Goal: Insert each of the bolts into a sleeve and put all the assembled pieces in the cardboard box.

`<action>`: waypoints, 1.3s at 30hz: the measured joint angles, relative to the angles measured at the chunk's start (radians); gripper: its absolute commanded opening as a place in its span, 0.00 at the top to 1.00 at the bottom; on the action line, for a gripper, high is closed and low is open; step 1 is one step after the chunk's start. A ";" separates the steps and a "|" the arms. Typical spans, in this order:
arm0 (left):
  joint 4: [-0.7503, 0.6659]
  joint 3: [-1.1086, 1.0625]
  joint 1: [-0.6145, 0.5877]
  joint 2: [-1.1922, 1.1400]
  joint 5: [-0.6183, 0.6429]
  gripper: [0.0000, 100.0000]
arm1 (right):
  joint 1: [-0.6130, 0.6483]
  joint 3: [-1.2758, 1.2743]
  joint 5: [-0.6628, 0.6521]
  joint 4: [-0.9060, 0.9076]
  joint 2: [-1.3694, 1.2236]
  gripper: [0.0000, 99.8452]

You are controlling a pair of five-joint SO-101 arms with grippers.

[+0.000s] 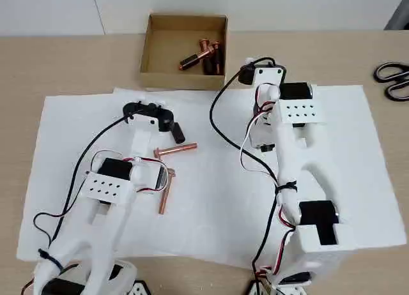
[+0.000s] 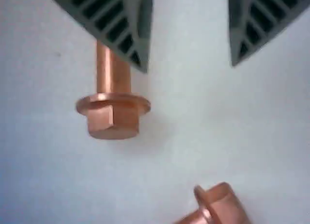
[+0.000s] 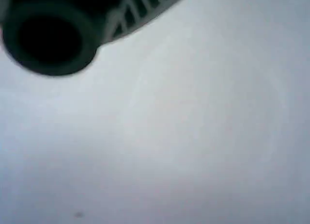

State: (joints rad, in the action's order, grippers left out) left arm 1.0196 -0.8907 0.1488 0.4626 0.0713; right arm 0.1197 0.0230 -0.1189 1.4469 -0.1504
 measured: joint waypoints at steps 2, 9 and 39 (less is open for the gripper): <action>0.000 0.000 0.009 0.000 0.005 0.89 | 0.000 0.000 0.000 0.000 0.000 1.00; 0.000 0.000 0.091 -0.006 0.026 0.89 | 0.000 0.000 0.000 0.000 0.000 1.00; -0.060 0.114 0.104 -0.315 0.037 0.94 | 0.000 0.000 0.002 0.000 0.000 1.00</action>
State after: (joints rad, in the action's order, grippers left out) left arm 0.9597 -0.7772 0.2532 0.1481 0.1082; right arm 0.1197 0.0230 -0.1174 1.4469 -0.1504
